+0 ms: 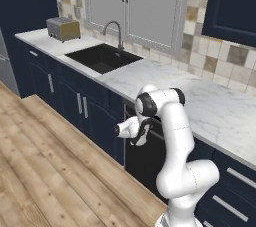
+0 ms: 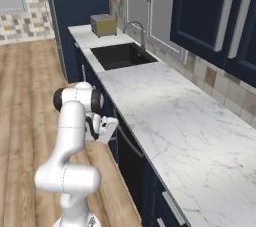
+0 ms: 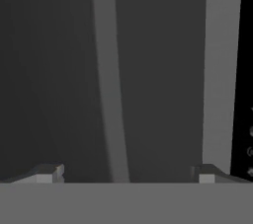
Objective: Open the dishwasher door and pull out the top rack.
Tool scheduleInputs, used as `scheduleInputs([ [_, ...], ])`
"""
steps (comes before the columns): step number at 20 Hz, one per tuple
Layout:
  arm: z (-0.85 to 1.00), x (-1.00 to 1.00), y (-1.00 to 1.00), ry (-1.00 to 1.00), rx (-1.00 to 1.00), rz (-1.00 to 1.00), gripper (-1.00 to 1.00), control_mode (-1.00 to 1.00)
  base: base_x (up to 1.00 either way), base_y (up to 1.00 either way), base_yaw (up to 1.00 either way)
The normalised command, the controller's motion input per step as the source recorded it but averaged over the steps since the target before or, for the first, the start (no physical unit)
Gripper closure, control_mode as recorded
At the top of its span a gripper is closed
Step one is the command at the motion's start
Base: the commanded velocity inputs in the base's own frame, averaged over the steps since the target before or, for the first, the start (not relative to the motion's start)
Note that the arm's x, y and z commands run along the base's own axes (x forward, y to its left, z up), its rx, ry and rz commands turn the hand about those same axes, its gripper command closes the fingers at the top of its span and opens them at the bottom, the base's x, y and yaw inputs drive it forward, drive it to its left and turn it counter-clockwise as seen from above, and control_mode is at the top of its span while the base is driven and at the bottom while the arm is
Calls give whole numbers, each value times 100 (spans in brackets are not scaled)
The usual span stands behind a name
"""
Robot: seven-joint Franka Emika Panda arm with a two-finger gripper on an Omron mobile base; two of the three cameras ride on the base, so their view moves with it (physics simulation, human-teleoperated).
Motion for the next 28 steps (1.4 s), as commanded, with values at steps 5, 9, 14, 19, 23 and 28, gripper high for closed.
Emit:
scheduleInputs([
  [5,-24,20,-11,0,-3,0,-100,-100,0,0,0],
  [9,-22,23,-13,0,-4,0,-100,-100,0,0,0],
  [14,-18,21,-12,0,-5,0,-100,-100,0,0,0],
  [19,-21,21,-11,0,-4,0,-100,-100,0,0,0],
  [23,-23,24,-10,0,-4,0,-100,-100,0,0,0],
  [28,-26,22,-8,0,-2,0,100,-100,0,0,0],
])
